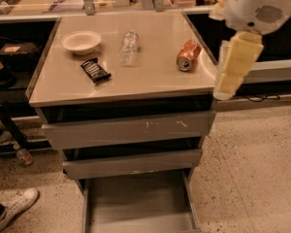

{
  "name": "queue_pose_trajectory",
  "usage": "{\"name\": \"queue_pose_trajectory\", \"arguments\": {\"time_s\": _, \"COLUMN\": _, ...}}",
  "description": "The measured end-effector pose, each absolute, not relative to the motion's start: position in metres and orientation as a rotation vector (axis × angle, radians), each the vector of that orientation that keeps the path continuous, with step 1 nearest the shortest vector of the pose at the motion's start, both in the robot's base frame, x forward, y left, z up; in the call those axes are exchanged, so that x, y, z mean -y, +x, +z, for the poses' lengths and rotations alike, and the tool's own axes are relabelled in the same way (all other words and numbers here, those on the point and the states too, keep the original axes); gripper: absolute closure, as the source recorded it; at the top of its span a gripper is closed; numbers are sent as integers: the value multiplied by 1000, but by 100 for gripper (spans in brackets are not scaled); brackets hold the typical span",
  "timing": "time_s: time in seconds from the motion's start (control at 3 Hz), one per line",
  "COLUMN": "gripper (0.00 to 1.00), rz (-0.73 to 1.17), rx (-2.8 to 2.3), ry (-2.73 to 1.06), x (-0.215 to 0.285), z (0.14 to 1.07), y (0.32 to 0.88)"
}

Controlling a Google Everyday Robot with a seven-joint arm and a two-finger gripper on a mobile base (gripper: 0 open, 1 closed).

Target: Place rxbar chocolate into bottom drawer

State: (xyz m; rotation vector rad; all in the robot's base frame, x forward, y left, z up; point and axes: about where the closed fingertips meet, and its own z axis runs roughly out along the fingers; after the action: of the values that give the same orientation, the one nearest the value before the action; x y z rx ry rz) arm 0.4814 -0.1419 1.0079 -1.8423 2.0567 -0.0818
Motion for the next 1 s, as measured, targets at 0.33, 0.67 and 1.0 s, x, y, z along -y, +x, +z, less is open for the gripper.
{"name": "queue_pose_trajectory", "arguments": {"time_s": 0.33, "gripper": 0, "rz": -66, "rx": -1938, "ry": -1903, "x": 93, "z": 1028, "y": 496}}
{"name": "queue_pose_trajectory", "arguments": {"time_s": 0.67, "gripper": 0, "rz": -66, "rx": -1937, "ry": -1903, "x": 92, "z": 1028, "y": 496}}
{"name": "queue_pose_trajectory", "arguments": {"time_s": 1.0, "gripper": 0, "rz": -67, "rx": -1894, "ry": -1934, "x": 70, "z": 1021, "y": 502}}
